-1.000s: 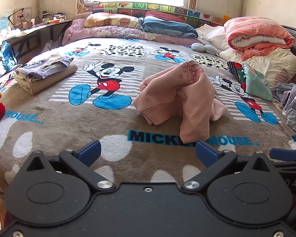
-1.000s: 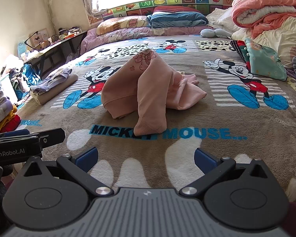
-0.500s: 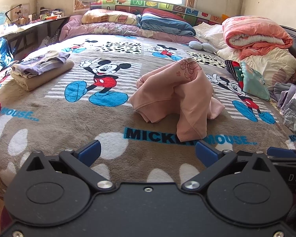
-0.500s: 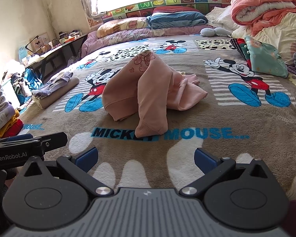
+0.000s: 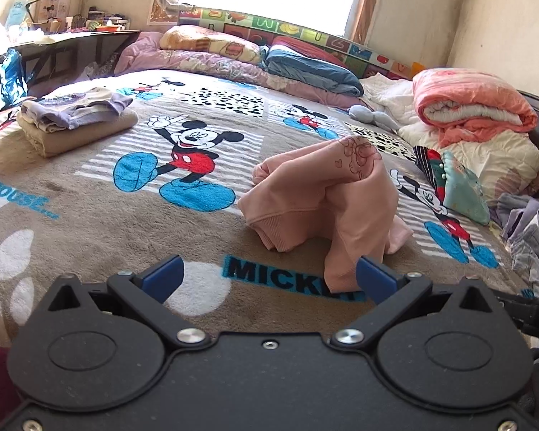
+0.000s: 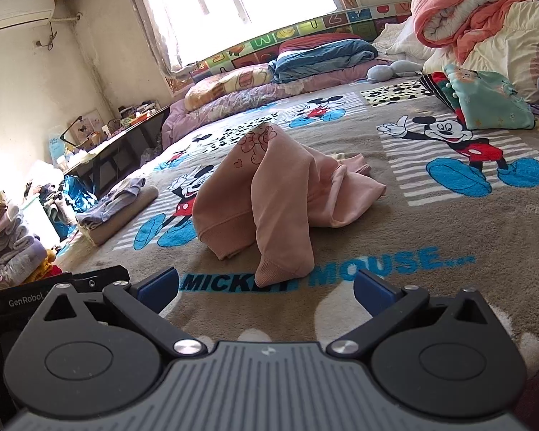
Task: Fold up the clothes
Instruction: 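Lower both grippers onto the pink sweatshirt and close on its fabric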
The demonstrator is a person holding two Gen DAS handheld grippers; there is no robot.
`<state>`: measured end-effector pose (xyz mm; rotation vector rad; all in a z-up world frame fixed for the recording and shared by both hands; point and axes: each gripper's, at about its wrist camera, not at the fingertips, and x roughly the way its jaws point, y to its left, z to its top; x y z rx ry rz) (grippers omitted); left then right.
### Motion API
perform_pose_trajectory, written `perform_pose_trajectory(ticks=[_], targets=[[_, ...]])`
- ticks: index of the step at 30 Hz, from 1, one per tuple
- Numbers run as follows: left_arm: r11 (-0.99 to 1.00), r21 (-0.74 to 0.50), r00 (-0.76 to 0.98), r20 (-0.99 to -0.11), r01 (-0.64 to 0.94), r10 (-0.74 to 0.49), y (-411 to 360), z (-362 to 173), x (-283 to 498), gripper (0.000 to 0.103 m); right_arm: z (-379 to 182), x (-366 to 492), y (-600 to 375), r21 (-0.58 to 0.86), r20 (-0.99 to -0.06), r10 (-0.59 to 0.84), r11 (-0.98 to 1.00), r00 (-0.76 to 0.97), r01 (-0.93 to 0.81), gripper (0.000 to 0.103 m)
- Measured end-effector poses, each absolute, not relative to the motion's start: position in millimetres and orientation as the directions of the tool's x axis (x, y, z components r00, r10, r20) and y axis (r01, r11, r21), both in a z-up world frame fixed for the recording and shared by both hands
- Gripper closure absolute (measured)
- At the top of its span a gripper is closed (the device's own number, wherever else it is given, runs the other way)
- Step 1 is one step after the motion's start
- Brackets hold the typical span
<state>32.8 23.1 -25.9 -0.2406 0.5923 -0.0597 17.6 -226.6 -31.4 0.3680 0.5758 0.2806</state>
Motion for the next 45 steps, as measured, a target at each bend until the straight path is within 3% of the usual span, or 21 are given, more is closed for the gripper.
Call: perform_pose_trajectory(ticks=[4,9,20,24,32,39,45], targets=[[0.979,-0.204,0.777,-0.615,0.008,-0.135,20.8,-35.1,49.3,0.0,-44.8,29.4,-238.6,0.481,-0.444,0.379,0.866,0.812,-0.141,0.0],[0.979,-0.201,0.76,-0.629,0.04,-0.16,17.4,-45.9,62.3,0.0,-56.4,49.0,-251.7,0.521,-0.409,0.39,0.842,0.825,-0.14,0.0],[0.979,-0.19,0.771,-0.61,0.079,-0.181,18.0,-42.1,101.6,0.0,-79.4,123.5,-278.6,0.604,-0.411,0.427,0.789,0.805,-0.11,0.0],[0.978,-0.191,0.781,-0.597,0.086,-0.185,20.1,-37.8,120.2,0.0,-82.9,150.5,-286.2,0.625,-0.368,0.452,0.767,0.813,-0.144,0.001],[0.987,-0.098,0.827,-0.54,0.128,-0.16,18.8,-8.7,170.9,0.002,-103.7,195.2,-292.0,0.645,-0.347,0.494,0.743,0.797,-0.18,0.019],[0.98,-0.082,0.811,-0.551,0.183,-0.198,16.2,-7.9,239.1,0.016,-123.9,228.0,-299.6,0.696,-0.328,0.539,0.693,0.776,-0.187,0.035],[0.965,-0.116,0.755,-0.603,0.234,-0.256,19.6,-24.2,298.2,0.021,-141.9,236.6,-323.4,0.841,-0.222,0.59,0.518,0.776,-0.154,0.037]])
